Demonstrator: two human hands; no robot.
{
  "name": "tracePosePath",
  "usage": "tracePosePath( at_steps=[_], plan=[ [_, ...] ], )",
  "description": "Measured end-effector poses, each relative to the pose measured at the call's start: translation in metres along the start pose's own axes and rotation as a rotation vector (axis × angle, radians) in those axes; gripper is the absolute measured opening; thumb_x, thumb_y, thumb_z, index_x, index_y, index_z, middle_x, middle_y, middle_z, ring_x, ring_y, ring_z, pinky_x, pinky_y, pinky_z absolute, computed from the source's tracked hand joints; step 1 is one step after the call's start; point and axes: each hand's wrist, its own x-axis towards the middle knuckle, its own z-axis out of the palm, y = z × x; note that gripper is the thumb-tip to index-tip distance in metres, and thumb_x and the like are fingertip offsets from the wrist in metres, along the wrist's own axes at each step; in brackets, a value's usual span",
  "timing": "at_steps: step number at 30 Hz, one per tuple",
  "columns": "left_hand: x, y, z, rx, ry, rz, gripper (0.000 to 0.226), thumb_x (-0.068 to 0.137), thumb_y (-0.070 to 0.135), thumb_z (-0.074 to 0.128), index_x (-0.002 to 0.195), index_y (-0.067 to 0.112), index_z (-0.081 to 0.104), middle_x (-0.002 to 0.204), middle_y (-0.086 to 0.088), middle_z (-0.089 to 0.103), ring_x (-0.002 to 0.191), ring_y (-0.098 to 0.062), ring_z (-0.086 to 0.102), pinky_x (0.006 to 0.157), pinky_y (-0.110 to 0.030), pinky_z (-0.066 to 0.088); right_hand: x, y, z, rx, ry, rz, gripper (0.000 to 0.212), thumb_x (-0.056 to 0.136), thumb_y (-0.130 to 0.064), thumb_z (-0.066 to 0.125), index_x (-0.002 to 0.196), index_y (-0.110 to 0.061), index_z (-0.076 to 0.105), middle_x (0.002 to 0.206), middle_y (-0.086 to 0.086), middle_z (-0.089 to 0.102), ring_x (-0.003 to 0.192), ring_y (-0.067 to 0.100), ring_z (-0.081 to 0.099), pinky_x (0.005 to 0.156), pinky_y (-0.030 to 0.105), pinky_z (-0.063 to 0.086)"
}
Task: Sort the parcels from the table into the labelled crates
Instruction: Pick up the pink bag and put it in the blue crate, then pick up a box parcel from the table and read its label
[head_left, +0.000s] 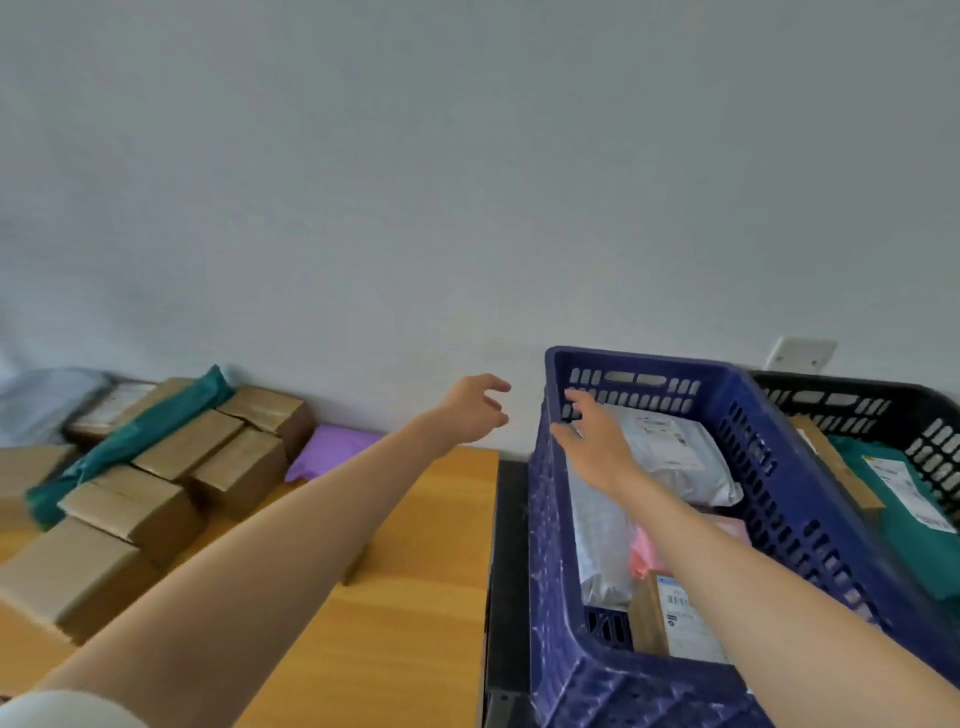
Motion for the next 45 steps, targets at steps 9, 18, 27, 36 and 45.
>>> tracePosePath(
  at_steps=[9,18,27,36,45],
  plan=[
    [-0.067,-0.112,-0.115,0.041,0.098,-0.051,0.047,0.089,-0.008,0.049,0.13,0.015,0.056,0.11,-0.011,0.057,0.093,-0.021,0.056,0.079,-0.03,0.05,-0.031,-0.088,0.113,0.027,-0.062,-0.024,0.053,0.099,-0.025,0.052,0.146,-0.016,0.031,0.148,0.008,0.037,0.13,0.024,0.044,0.105,0.039,0.04],
    [-0.105,-0.219,-0.17,0.044,0.148,-0.15,0.051,0.086,-0.009,0.047,0.129,0.017,0.057,0.113,-0.009,0.061,0.097,-0.02,0.06,0.073,-0.027,0.049,-0.055,-0.113,0.205,-0.026,-0.191,0.018,0.052,0.098,-0.025,0.052,0.146,-0.019,0.032,0.15,0.007,0.037,0.134,0.024,0.041,0.108,0.041,0.038],
    [-0.098,-0.292,-0.168,-0.003,0.151,-0.332,0.052,0.087,-0.006,0.049,0.131,0.022,0.054,0.127,-0.012,0.053,0.098,-0.023,0.057,0.071,-0.033,0.049,-0.043,-0.101,0.271,-0.094,-0.318,0.068,0.052,0.095,-0.028,0.056,0.142,-0.018,0.037,0.143,0.011,0.046,0.127,0.028,0.048,0.102,0.043,0.042],
    [-0.065,-0.349,-0.152,0.028,0.109,-0.47,0.057,0.091,0.0,0.049,0.143,0.023,0.04,0.144,-0.012,0.042,0.128,-0.027,0.046,0.078,-0.032,0.048,-0.021,-0.077,0.325,-0.097,-0.487,0.074,0.069,0.085,-0.035,0.07,0.143,-0.017,0.037,0.142,0.008,0.042,0.133,0.025,0.039,0.107,0.036,0.035],
    [-0.033,-0.384,-0.141,0.236,-0.054,-0.549,0.08,0.09,0.002,0.056,0.154,0.019,0.011,0.15,-0.012,0.036,0.122,-0.03,0.053,0.078,-0.031,0.049,-0.004,-0.055,0.356,-0.207,-0.62,0.058,0.112,0.07,-0.038,0.083,0.153,-0.026,0.01,0.16,0.001,-0.013,0.148,0.024,-0.001,0.118,0.045,0.018]
  ],
)
